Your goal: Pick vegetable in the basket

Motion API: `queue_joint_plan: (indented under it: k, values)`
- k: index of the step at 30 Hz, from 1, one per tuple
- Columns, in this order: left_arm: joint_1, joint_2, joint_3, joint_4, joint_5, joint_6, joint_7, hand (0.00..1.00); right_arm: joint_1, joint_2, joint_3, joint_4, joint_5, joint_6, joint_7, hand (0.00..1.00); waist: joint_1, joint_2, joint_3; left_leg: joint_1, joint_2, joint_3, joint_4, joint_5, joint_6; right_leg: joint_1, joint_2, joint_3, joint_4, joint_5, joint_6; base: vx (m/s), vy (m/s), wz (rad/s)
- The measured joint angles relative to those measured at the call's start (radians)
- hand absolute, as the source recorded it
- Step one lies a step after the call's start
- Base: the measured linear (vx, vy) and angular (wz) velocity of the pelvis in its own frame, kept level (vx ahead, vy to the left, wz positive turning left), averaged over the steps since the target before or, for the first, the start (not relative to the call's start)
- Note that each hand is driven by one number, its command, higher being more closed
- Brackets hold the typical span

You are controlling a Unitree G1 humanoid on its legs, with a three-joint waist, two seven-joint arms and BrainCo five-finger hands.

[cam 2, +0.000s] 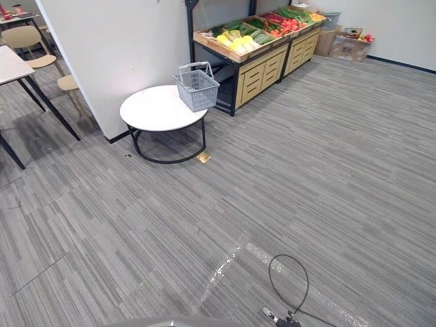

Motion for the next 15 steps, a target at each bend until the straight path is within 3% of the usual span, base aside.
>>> queue_joint_plan:
  k: [15]
  values:
    - [-0.003, 0.005, -0.015, 0.004, 0.000, -0.005, 0.082, 0.00, -0.024, 0.007, 0.022, 0.000, 0.019, -0.020, 0.003, 0.00, 0.000, -0.015, 0.011, -0.003, -0.002, -0.021, -0.001, -0.001, -0.003, 0.001, -0.004, -0.020, 0.002, -0.009, 0.002, -0.03, 0.004, 0.03]
